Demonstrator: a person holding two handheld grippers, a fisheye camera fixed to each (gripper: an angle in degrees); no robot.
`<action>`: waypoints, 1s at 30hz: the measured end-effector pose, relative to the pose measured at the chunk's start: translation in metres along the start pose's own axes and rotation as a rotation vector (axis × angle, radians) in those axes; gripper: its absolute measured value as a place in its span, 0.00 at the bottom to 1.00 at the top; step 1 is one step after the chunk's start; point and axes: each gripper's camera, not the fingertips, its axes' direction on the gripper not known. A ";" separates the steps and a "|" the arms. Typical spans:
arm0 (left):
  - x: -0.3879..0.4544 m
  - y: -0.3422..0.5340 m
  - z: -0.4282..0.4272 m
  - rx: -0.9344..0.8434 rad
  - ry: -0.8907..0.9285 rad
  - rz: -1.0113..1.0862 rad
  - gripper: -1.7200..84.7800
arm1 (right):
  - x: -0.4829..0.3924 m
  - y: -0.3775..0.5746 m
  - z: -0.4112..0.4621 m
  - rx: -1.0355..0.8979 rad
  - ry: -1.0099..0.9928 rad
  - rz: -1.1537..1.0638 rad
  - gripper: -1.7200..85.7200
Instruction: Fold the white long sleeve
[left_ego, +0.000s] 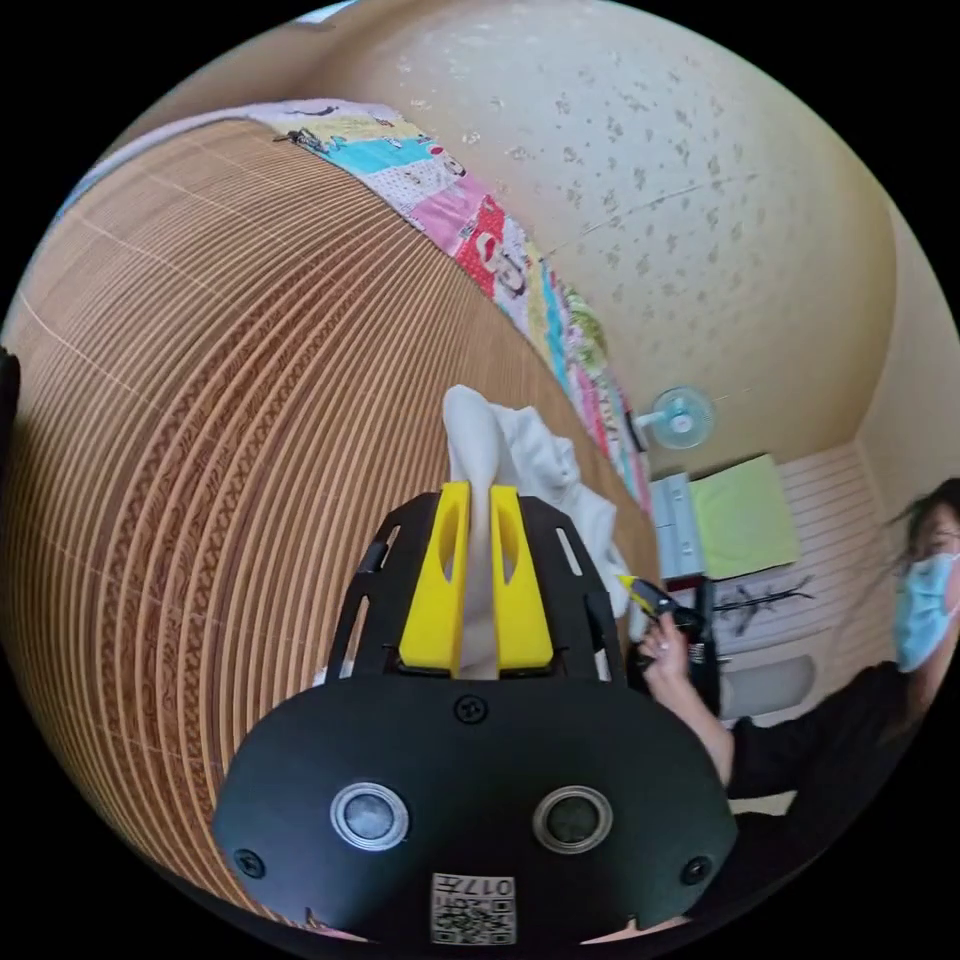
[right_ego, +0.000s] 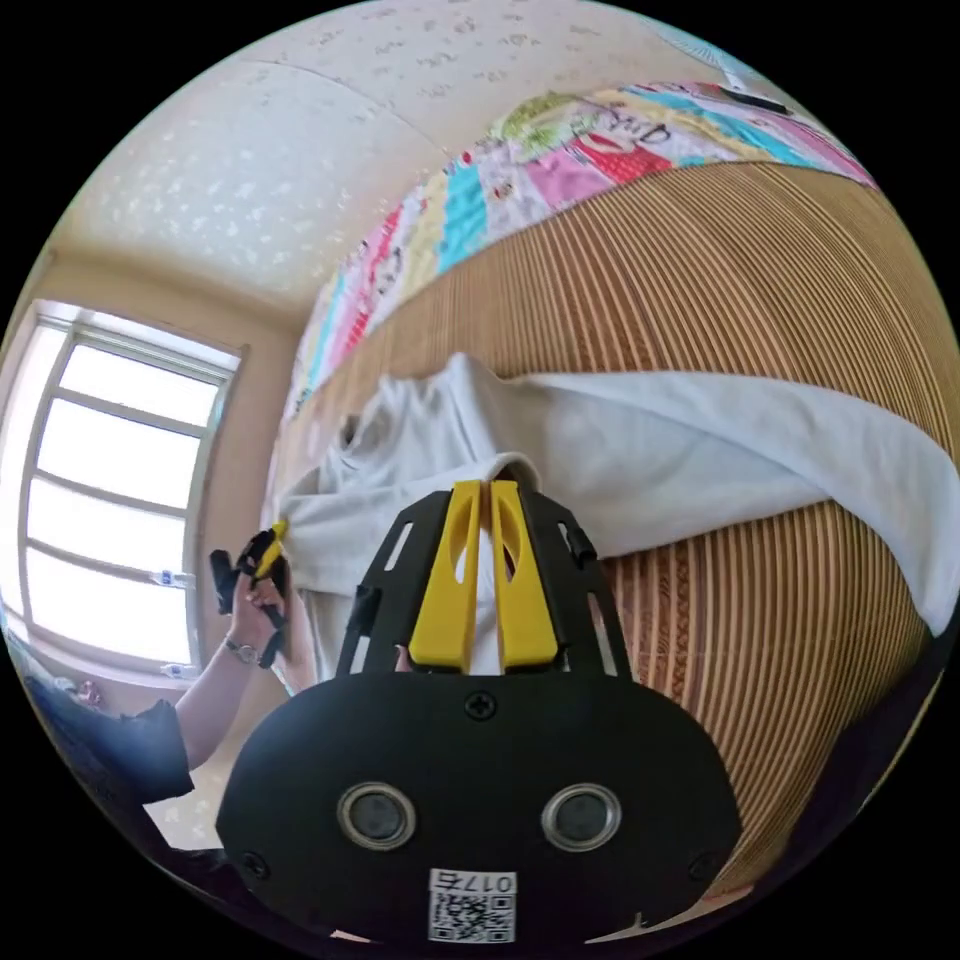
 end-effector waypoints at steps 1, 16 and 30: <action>-0.008 -0.005 -0.010 0.016 0.017 -0.012 0.07 | -0.010 -0.001 -0.006 0.044 -0.049 -0.014 0.06; -0.026 0.077 -0.048 0.015 -0.082 -0.020 0.12 | 0.015 -0.059 -0.067 -0.381 0.678 -0.021 0.22; 0.053 0.189 0.034 -0.208 0.183 0.124 0.12 | 0.047 -0.133 -0.048 -0.988 0.491 -0.070 0.05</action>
